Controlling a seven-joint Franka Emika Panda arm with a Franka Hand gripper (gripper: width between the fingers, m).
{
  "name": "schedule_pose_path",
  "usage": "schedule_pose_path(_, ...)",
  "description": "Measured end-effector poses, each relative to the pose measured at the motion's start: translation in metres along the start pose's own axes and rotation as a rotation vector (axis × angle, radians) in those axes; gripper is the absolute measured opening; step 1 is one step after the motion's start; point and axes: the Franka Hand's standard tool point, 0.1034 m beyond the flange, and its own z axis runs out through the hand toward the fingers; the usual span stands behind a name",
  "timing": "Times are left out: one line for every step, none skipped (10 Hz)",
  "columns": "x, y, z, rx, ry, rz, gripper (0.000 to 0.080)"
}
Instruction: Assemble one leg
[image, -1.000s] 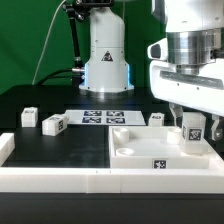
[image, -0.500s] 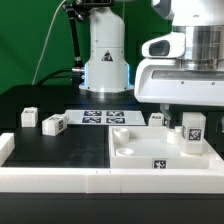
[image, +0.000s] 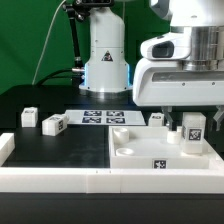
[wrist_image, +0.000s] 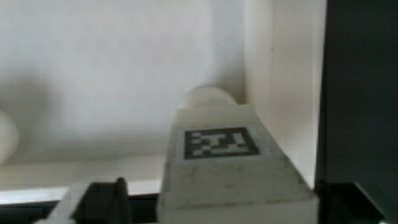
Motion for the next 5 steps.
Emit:
schedule_pose_path(0.0,0.0,0.0001,0.0,0.0,0.0,0.0351)
schedule_pose_path(0.0,0.0001,0.0001,0.0,0.0,0.001,0.029)
schedule_pose_path(0.0,0.0,0.0001,0.0,0.0,0.036,0.029)
schedule_pose_path(-0.0001,0.0,0.0002,0.001,0.001,0.077,0.029)
schedule_pose_path(0.0001,0.0001,0.0003,0.001,0.004,0.161,0.029)
